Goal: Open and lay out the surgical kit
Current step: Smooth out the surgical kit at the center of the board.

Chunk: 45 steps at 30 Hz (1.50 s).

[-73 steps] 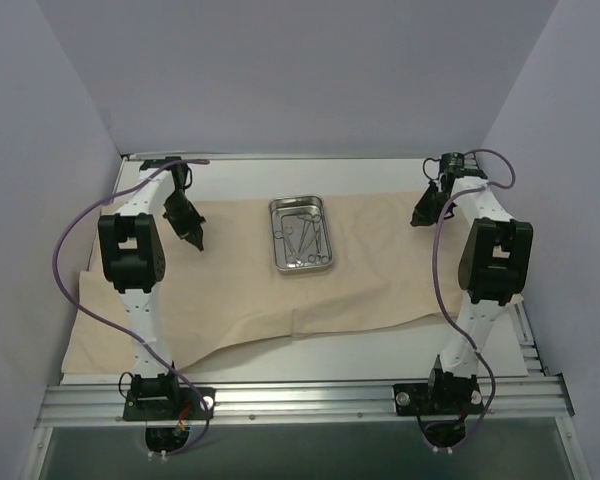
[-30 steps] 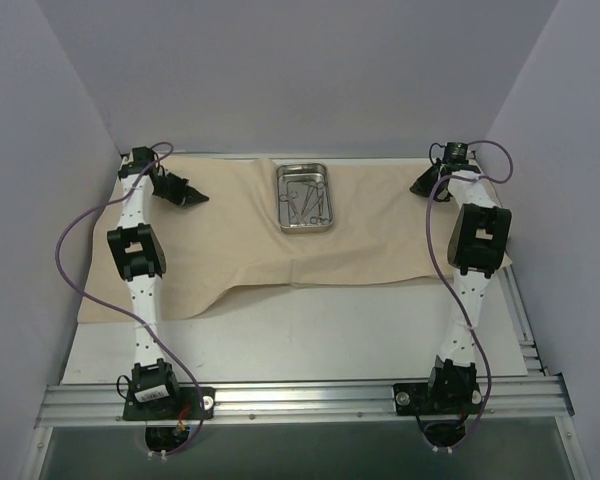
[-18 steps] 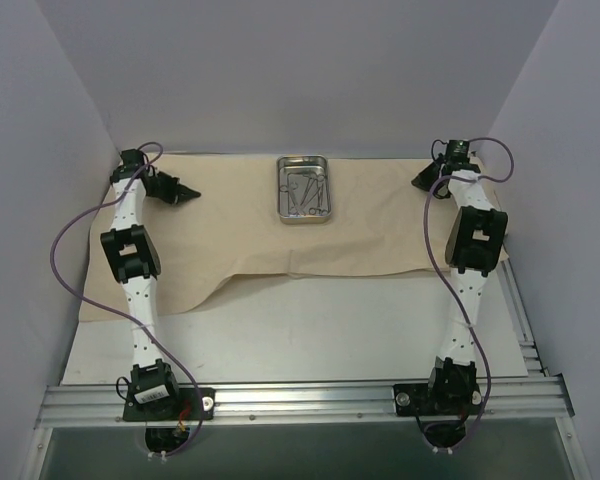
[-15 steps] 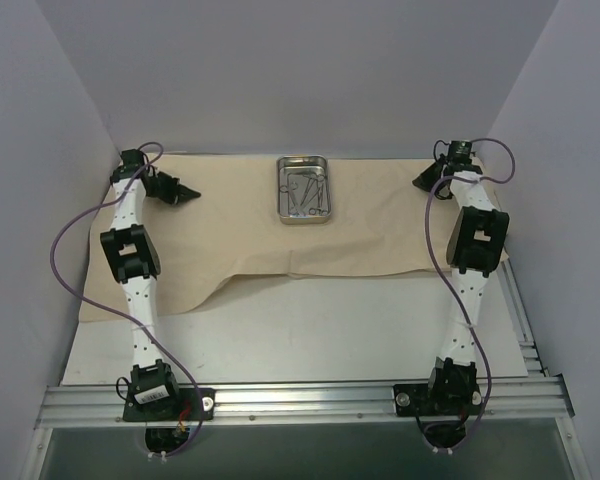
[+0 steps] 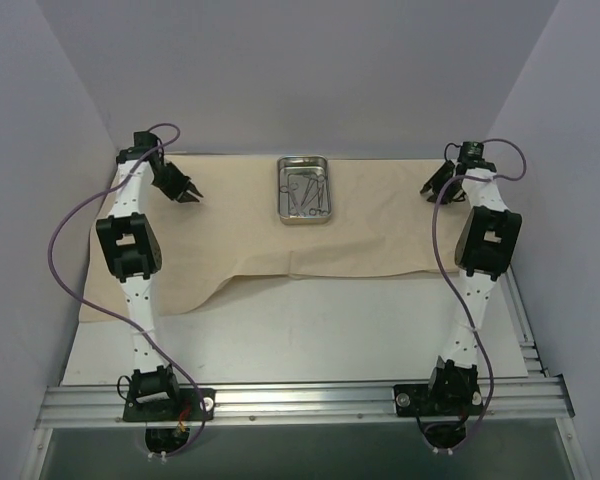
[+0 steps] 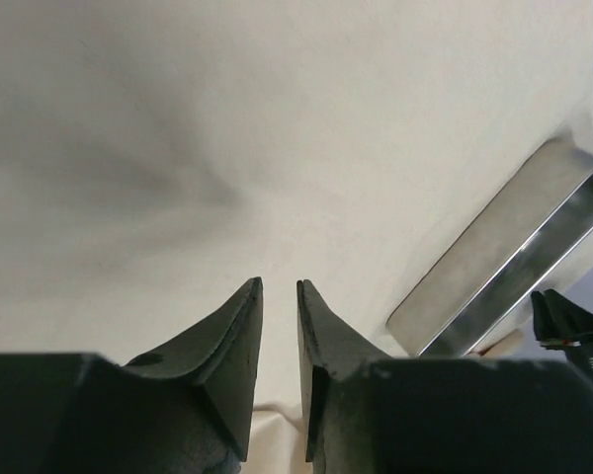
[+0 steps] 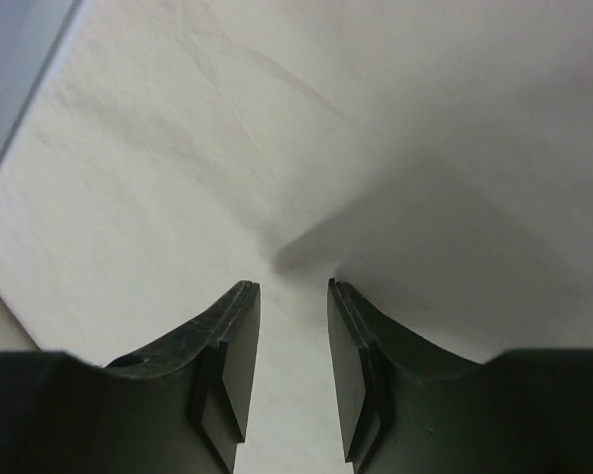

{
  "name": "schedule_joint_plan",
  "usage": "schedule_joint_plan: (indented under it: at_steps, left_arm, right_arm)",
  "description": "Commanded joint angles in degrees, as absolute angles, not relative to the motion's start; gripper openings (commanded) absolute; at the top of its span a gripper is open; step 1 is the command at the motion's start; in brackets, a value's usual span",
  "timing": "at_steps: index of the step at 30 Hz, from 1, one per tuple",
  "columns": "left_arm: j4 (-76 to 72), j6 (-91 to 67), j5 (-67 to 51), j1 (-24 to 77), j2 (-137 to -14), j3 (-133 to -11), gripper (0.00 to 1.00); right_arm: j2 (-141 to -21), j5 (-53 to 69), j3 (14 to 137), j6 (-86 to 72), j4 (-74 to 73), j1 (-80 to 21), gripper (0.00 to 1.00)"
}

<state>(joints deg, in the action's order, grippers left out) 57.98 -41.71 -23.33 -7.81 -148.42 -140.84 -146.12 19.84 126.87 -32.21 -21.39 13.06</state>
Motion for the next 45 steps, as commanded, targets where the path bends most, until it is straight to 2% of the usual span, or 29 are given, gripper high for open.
schedule_joint_plan:
  at_steps: [1,3,8,12,17,22,27,30,31,34,39,41,45]
  left_arm:
    - [63.98,-34.56,-18.02,-4.58,-142.74,-136.96,0.28]
    - [63.99,-33.32,-16.1,-2.56,-140.55,-133.44,0.26]
    - [61.18,-31.38,-15.29,-0.62,-137.38,-123.42,0.22]
    - [61.08,-30.15,-14.77,-0.62,-137.72,-121.82,0.22]
    - [60.47,-29.62,-14.33,1.14,-136.41,-118.04,0.22]
    - [60.38,-28.39,-13.45,1.14,-132.72,-112.61,0.21]
    - [60.56,-27.42,-12.22,1.84,-125.87,-105.74,0.21]
    - [59.94,-26.54,-10.38,2.55,-122.96,-101.7,0.21]
    - [60.03,-26.28,-9.5,2.9,-122.7,-100.99,0.21]
    - [61.78,-25.75,-8.36,3.16,-122.96,-99.06,0.21]
    - [66.0,-25.75,-4.66,2.46,-122.26,-92.75,0.16]
    - [65.92,-26.89,-5.18,1.67,-119.46,-89.49,0.12]
    - [64.16,-28.12,-6.5,1.58,-113.04,-80.88,0.11]
  right_arm:
    - [-136.7,15.21,118.68,-27.95,-31.74,14.94,0.34]
    - [-134.48,14.94,111.93,-26.99,-31.12,15.55,0.33]
    - [-131.66,12.48,104.78,-24.17,-32.34,18.19,0.24]
    - [-128.51,10.03,99.59,-22.59,-33.39,18.81,0.21]
    - [-120.07,3.53,90.65,-20.22,-37.25,19.6,0.21]
    - [-108.23,-5.44,79.03,-22.32,-43.93,23.19,0.16]
    - [-97.75,-11.86,75.94,-21.36,-49.13,26.89,0.16]
    - [-95.97,-6.28,75.06,-22.32,-47.12,26.72,0.2]
    - [-97.02,-4.15,75.41,-22.5,-44.59,26.11,0.24]
    - [-100.96,3.15,77.42,-23.47,-41.31,22.96,0.27]
    - [-108.1,8.78,87.0,-24.25,-39.21,13.9,0.27]
    - [-109.77,12.99,88.76,-24.61,-37.63,9.17,0.28]
    - [-111.88,18.54,88.51,-24.79,-34.28,2.22,0.27]
